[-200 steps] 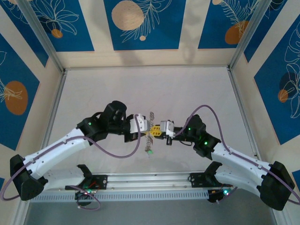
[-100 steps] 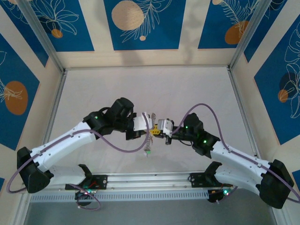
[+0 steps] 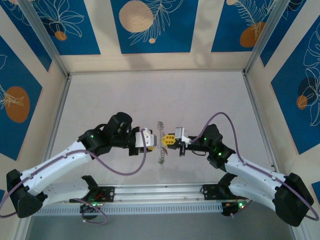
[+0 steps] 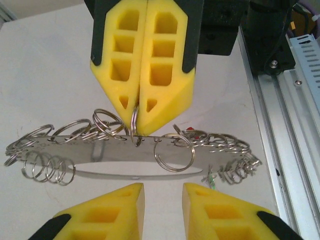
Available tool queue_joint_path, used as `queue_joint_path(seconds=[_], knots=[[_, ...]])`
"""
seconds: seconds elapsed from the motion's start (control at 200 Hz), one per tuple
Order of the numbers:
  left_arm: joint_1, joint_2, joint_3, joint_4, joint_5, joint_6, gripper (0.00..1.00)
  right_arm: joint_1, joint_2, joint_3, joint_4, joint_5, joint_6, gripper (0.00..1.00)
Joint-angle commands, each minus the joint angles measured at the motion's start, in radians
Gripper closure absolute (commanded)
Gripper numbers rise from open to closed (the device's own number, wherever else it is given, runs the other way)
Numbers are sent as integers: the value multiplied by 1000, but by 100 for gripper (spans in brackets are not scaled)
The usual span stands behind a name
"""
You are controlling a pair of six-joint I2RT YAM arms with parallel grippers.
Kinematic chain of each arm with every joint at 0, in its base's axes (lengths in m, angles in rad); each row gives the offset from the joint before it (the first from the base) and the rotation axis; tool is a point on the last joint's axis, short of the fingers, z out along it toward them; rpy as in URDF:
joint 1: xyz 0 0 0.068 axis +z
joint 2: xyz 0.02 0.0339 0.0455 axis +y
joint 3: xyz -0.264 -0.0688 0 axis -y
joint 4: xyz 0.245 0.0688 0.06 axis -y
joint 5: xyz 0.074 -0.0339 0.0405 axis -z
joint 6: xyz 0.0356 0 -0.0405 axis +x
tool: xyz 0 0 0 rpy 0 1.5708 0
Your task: Put the keys on the keyring
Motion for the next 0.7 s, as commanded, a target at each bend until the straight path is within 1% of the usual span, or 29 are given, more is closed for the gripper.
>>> queue_joint_path(seconds=[0.0, 0.1, 0.255, 0.505, 0.59, 0.695], knots=[[-9, -10, -16, 95, 27, -18, 74, -10, -30, -10, 150, -87, 58, 100], [-9, -7, -11, 115, 39, -26, 74, -11, -30, -11, 154, -129, 48, 100], [-9, -14, -10, 154, 83, -43, 74, -11, -33, -19, 176, -141, 52, 100], [-9, -4, -12, 171, 205, -57, 75, -11, -22, -21, 202, -140, 59, 100], [-9, 5, -10, 176, 205, -61, 77, -11, -18, -19, 213, -141, 63, 100], [-10, 12, -9, 182, 169, -57, 81, -11, -15, -16, 214, -140, 65, 100]])
